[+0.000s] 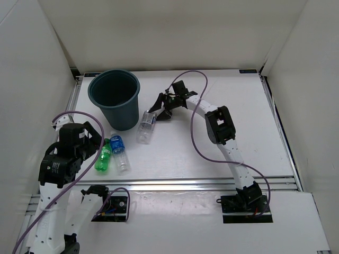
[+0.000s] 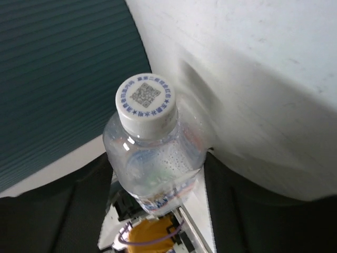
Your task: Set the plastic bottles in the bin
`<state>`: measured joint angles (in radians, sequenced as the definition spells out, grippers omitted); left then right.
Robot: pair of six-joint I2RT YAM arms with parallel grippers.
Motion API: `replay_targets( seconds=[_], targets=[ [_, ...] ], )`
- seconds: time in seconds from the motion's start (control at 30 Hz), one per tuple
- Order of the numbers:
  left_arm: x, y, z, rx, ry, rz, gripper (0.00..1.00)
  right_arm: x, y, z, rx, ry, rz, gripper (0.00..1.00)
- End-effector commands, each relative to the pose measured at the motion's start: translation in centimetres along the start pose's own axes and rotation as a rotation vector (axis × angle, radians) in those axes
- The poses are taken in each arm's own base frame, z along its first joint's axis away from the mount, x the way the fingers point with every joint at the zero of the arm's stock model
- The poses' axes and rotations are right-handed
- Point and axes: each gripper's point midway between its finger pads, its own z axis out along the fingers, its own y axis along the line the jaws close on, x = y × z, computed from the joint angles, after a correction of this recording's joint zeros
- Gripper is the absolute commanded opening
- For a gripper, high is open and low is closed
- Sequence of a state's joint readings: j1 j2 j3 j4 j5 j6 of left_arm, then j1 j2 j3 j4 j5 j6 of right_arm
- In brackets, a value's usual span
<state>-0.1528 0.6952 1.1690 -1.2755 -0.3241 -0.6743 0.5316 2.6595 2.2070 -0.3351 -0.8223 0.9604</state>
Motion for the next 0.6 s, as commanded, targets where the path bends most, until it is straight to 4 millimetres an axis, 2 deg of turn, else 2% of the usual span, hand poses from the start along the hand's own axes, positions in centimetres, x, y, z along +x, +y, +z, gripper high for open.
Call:
replay_targets(
  seconds=[0.0, 0.1, 0.17, 0.2, 0.23, 0.27, 0.3, 0.33, 0.43, 0.47, 0.53, 0.57],
  targets=[
    [0.6, 0.0, 0.0, -0.001, 0.031, 0.003, 1.0, 0.7, -3.2, 1.4, 0.04, 0.024, 0.017, 0.61],
    [0.6, 0.0, 0.0, -0.001, 0.031, 0.003, 1.0, 1.0, -2.6, 0.9, 0.038, 0.024, 0.004, 0.46],
    [0.7, 0.0, 0.2, -0.007, 0.039, 0.006, 1.0, 1.3, -3.8, 0.3, 0.054, 0.027, 0.024, 0.4],
    [0.5, -0.2, 0.3, -0.002, 0.032, 0.003, 1.0, 1.1, -3.1, -0.6, 0.049, 0.014, 0.022, 0.36],
    [0.6, -0.2, 0.4, -0.007, 0.039, 0.006, 1.0, 0.9, -3.3, -1.4, 0.049, 0.006, 0.001, 0.34],
    [0.4, -0.4, 0.5, -0.002, 0.032, 0.003, 1.0, 1.0, -4.3, -2.0, 0.068, -0.003, 0.014, 0.32],
    [0.2, -0.5, 0.5, 0.004, 0.024, 0.0, 1.0, 1.2, -3.1, -2.8, 0.058, -0.011, -0.019, 0.32],
    [-0.1, -0.8, 0.6, 0.014, 0.013, -0.005, 1.0, 0.8, -3.0, -4.6, 0.068, -0.04, -0.037, 0.31],
    [-0.4, -1.0, 0.6, 0.023, 0.002, -0.01, 1.0, 0.5, -2.6, -7.1, 0.087, -0.076, -0.068, 0.26],
    [-0.4, -1.2, 0.8, 0.026, -0.002, -0.011, 1.0, 0.0, -1.2, -8.9, 0.074, -0.107, -0.101, 0.26],
    [-0.4, -1.3, 1.1, 0.027, -0.004, -0.012, 1.0, -0.6, -1.1, -11.1, 0.096, -0.144, -0.138, 0.24],
    [-0.6, -1.4, 1.1, 0.034, -0.012, -0.015, 1.0, -0.8, 0.2, -12.5, 0.094, -0.172, -0.175, 0.24]
  ],
)
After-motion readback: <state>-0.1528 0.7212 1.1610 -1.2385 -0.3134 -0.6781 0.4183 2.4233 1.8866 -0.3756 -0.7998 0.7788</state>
